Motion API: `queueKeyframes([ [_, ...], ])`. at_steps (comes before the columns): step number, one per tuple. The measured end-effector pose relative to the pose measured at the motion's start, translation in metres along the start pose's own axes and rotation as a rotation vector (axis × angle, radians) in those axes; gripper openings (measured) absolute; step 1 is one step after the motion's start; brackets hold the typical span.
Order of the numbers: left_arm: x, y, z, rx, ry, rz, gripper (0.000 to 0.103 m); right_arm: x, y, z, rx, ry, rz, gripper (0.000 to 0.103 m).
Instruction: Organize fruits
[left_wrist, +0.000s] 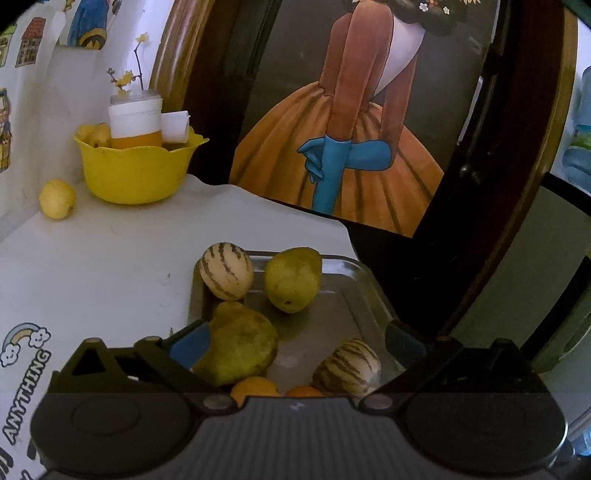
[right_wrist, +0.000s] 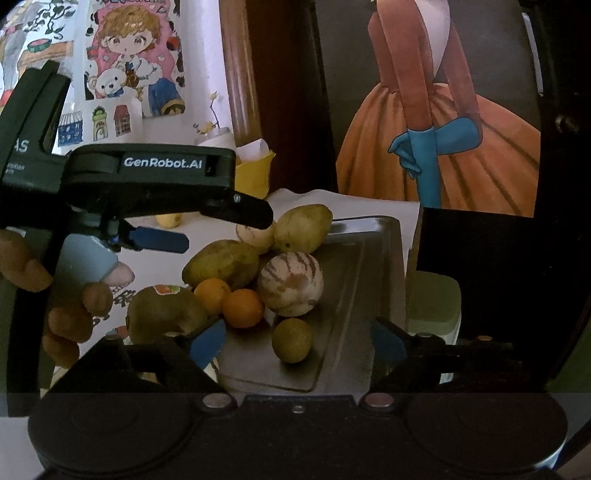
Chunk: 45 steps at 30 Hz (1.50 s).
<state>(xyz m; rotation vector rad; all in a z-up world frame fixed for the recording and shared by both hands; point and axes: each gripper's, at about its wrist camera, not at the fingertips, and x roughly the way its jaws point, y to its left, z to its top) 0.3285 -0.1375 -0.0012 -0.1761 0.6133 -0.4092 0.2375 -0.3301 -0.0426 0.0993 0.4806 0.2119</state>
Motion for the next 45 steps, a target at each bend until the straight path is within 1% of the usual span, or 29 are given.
queueKeyframes([
  [7, -0.004, -0.006, -0.001, 0.005, -0.003, -0.022, 0.102, 0.000, -0.001, 0.001, 0.009, -0.010, -0.009, 0.090],
  [9, -0.006, -0.006, -0.002, 0.002, -0.006, -0.031, 0.102, 0.000, -0.001, 0.001, 0.011, -0.013, -0.011, 0.093],
  [11, -0.008, -0.003, -0.002, -0.010, -0.014, -0.039, 0.102, -0.001, -0.001, 0.001, 0.019, -0.016, -0.012, 0.097],
  [13, -0.010, -0.001, -0.002, -0.022, -0.019, -0.032, 0.103, -0.001, -0.002, 0.001, 0.026, -0.020, -0.014, 0.099],
  [20, -0.021, 0.004, -0.004, -0.022, -0.050, 0.040, 0.103, -0.001, 0.001, 0.002, 0.027, -0.031, -0.027, 0.102],
  [21, -0.024, 0.005, -0.005, -0.025, -0.056, 0.062, 0.103, -0.003, 0.001, 0.001, 0.026, -0.035, -0.029, 0.102],
  [27, -0.047, 0.007, -0.013, -0.024, -0.111, 0.122, 0.103, -0.008, 0.007, 0.004, 0.015, -0.053, -0.031, 0.102],
  [31, -0.059, 0.009, -0.016, -0.026, -0.134, 0.154, 0.103, -0.014, 0.010, 0.005, 0.008, -0.069, -0.037, 0.102],
  [37, -0.078, 0.018, -0.026, -0.080, -0.157, 0.183, 0.103, -0.019, 0.013, 0.005, 0.003, -0.079, -0.048, 0.102],
  [45, -0.093, 0.036, -0.039, -0.150, -0.143, 0.215, 0.103, -0.029, 0.018, 0.006, -0.003, -0.095, -0.058, 0.102],
])
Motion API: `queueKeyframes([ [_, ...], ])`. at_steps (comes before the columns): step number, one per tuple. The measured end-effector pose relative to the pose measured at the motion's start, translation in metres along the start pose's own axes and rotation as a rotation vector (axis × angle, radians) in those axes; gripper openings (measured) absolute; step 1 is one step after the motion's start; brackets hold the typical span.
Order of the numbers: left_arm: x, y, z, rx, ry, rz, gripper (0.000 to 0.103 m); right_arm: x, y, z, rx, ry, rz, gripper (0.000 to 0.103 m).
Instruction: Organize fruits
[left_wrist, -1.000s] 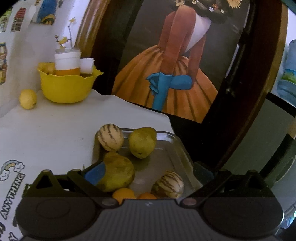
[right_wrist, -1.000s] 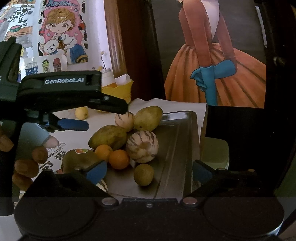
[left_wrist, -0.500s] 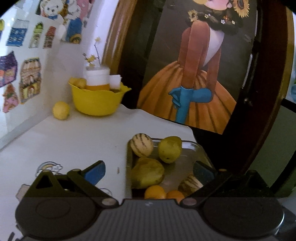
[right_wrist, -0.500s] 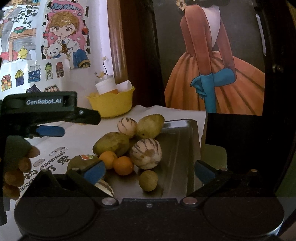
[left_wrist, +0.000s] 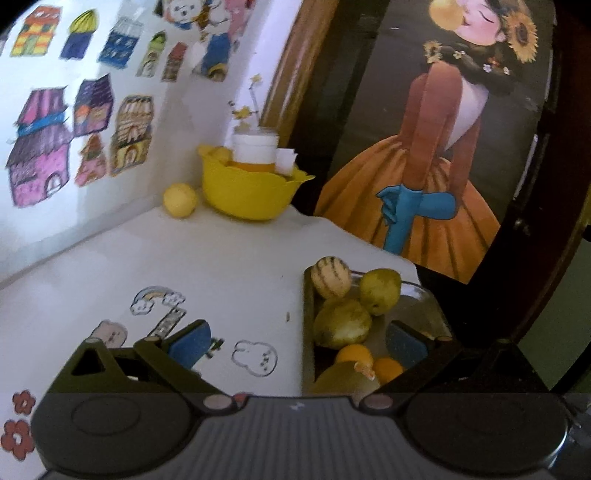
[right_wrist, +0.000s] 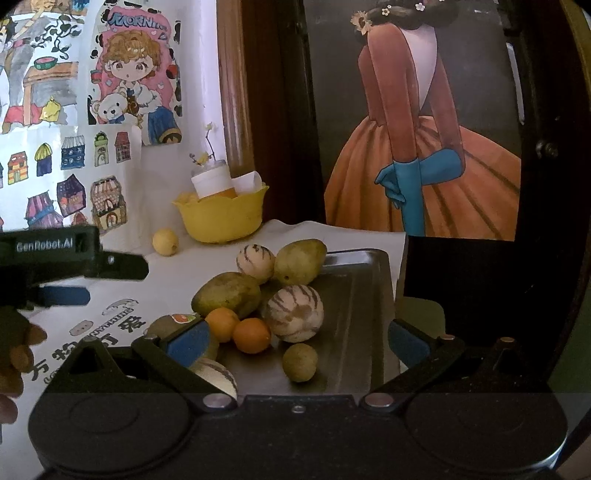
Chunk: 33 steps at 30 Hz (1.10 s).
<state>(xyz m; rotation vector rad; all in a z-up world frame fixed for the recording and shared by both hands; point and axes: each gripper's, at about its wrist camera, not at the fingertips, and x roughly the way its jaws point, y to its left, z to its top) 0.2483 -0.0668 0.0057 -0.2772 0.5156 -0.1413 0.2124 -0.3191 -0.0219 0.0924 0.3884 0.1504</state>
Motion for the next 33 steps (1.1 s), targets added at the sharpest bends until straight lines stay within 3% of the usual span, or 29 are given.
queueKeyframes([
  [10, -0.019, 0.017, -0.007, -0.037, -0.022, 0.039, 0.103, -0.016, 0.016, 0.003, -0.024, -0.029, -0.004, 0.102],
  [24, -0.075, 0.030, -0.025, -0.044, -0.049, 0.076, 0.103, -0.057, 0.036, 0.001, -0.007, -0.046, -0.017, 0.102],
  [33, -0.108, 0.027, -0.033, -0.012, -0.129, 0.120, 0.103, -0.079, 0.041, 0.003, -0.009, -0.084, -0.031, 0.102],
])
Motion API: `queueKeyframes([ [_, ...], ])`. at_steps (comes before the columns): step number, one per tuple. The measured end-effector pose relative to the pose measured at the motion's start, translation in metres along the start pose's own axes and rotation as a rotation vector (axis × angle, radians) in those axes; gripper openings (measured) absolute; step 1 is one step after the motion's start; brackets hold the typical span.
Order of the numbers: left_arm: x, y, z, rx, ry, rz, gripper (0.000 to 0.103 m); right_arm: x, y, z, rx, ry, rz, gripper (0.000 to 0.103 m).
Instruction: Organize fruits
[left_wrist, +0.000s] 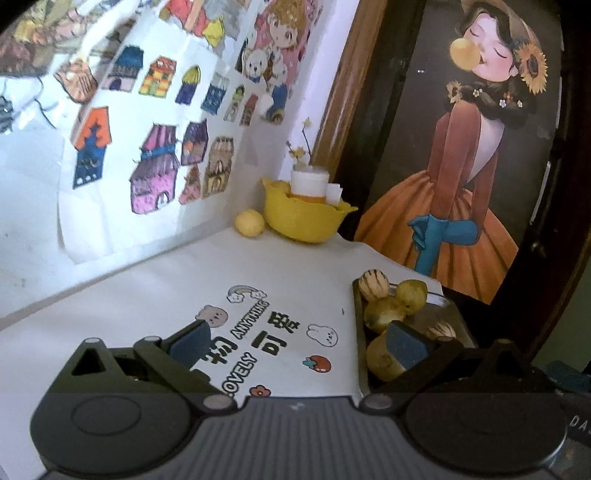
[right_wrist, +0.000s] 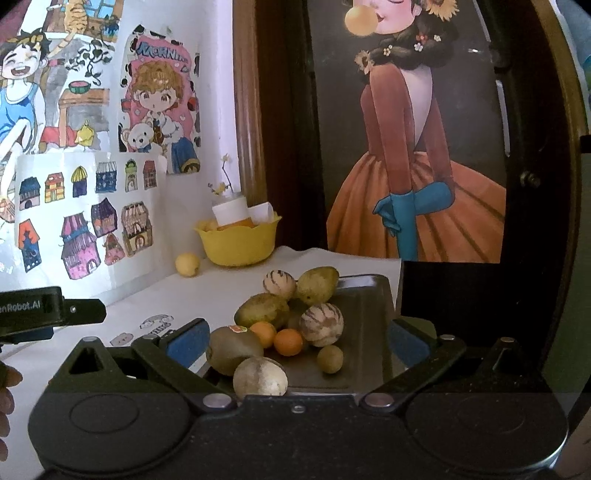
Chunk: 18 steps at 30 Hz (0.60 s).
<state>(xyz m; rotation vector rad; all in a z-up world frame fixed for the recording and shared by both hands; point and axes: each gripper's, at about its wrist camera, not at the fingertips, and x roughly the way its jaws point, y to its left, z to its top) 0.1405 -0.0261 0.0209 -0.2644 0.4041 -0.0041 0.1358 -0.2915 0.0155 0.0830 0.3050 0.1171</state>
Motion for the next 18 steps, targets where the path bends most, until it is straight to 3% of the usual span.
queueKeyframes([
  [8, -0.027, 0.002, -0.011, 0.043, -0.100, 0.008, 0.103, -0.026, 0.007, -0.004, 0.012, -0.023, -0.021, 0.102],
  [18, -0.054, 0.013, -0.026, 0.036, -0.141, -0.001, 0.103, -0.058, 0.015, -0.020, 0.042, -0.057, -0.030, 0.102],
])
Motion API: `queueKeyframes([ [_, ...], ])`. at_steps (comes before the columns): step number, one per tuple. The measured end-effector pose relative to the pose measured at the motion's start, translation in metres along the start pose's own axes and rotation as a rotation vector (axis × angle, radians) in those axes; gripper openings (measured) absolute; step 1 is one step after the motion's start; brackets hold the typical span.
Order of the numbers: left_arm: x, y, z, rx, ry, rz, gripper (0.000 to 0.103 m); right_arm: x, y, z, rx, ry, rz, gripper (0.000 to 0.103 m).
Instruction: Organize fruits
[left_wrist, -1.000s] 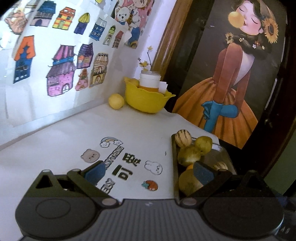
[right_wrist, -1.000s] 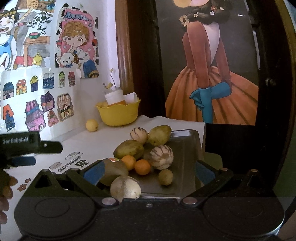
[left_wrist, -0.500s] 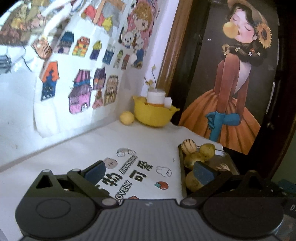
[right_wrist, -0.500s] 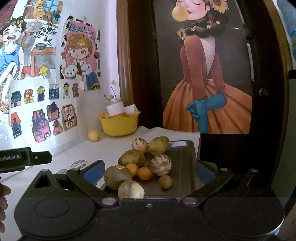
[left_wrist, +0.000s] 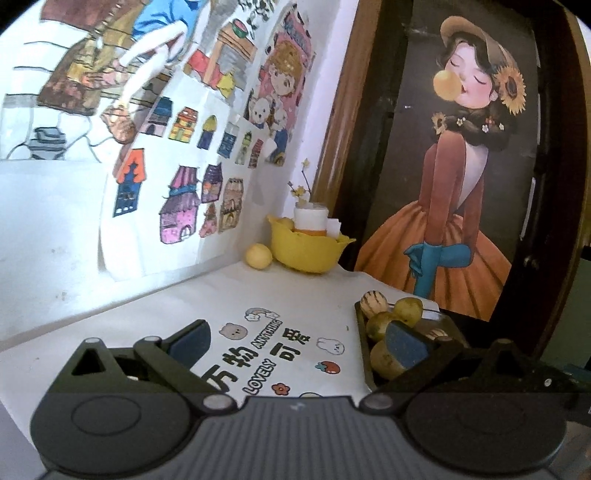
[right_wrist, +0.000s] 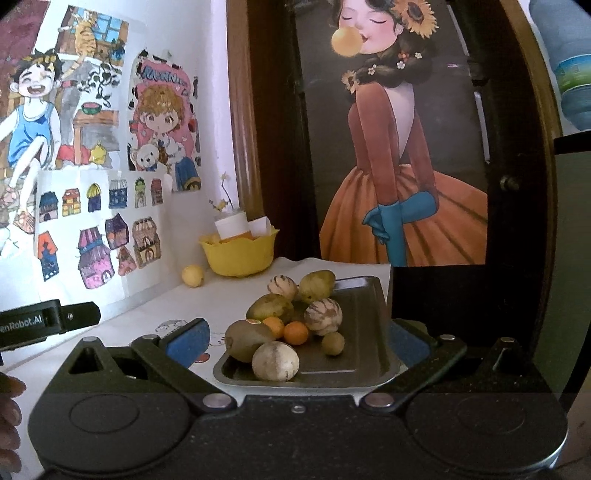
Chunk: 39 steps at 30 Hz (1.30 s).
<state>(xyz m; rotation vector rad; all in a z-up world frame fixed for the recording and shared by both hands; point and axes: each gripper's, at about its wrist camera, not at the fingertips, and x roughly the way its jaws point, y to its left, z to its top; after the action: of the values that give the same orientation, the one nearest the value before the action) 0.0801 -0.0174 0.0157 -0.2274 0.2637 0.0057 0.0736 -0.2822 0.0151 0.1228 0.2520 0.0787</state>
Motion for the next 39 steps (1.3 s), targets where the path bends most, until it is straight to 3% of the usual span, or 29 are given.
queueKeyframes([
  [10, -0.025, 0.006, -0.008, 0.024, -0.018, 0.007, 0.103, -0.021, 0.005, -0.007, 0.023, -0.035, 0.006, 0.102],
  [18, -0.041, 0.010, -0.018, 0.057, -0.009, 0.016, 0.103, -0.028, 0.015, -0.020, 0.014, -0.014, 0.007, 0.102],
  [39, -0.047, 0.047, -0.041, 0.030, 0.053, 0.062, 0.103, -0.037, 0.036, -0.050, -0.032, 0.017, 0.010, 0.102],
])
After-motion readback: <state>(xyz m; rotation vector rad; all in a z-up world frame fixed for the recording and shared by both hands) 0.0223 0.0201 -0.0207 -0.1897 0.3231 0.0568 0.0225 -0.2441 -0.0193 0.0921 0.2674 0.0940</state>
